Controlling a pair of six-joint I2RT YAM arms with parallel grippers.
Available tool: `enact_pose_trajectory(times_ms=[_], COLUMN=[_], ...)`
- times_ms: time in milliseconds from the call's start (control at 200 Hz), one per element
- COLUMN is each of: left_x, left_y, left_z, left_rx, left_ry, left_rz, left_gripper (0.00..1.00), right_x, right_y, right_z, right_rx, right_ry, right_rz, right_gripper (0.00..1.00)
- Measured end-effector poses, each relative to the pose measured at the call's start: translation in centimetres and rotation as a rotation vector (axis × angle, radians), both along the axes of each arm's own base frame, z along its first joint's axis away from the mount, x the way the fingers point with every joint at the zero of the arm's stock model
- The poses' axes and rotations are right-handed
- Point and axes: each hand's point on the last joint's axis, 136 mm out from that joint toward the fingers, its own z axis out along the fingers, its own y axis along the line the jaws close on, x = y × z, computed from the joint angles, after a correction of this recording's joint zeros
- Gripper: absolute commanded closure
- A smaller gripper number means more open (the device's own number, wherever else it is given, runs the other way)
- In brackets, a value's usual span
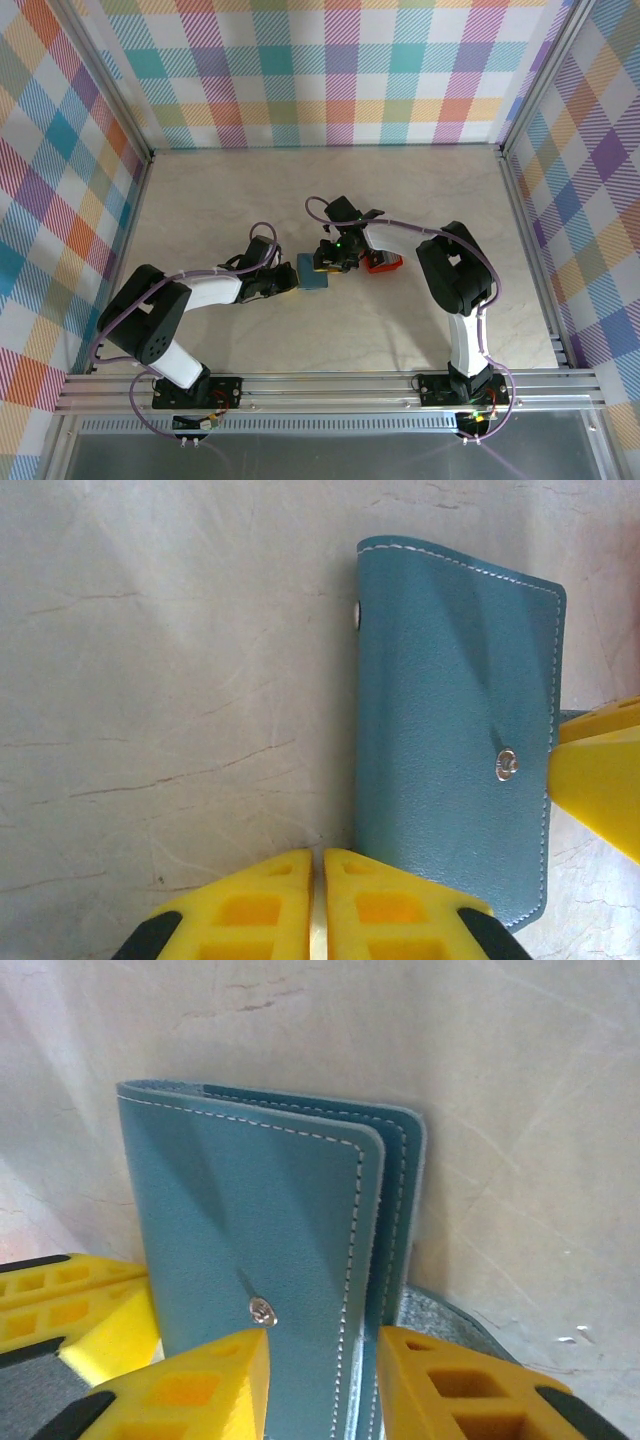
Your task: Put the credit cards into the card holder
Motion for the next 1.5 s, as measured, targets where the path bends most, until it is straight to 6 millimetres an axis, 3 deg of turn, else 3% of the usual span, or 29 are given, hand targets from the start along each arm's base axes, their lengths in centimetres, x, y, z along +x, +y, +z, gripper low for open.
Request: enact_pose_trajectory(times_ms=[820, 1165, 1495], left_x=[0.0, 0.0, 0.1], left_y=[-0.2, -0.2, -0.3], left_z=[-0.2, -0.2, -0.2], left_rx=[-0.003, -0.006, 0.011], left_ry=[0.006, 0.009, 0.005], left_rz=[-0.017, -0.021, -0.047], left_gripper=[0.90, 0.90, 0.90], right_x=[0.1, 0.0, -0.3], right_y=[0.6, 1.2, 2.0], right_z=[-0.1, 1.9, 3.1], right_rx=[0.058, 0.123, 0.167], right_ry=[0.015, -0.004, -0.008], right_rz=[-0.007, -0.004, 0.007], right_gripper=[0.75, 0.78, 0.72])
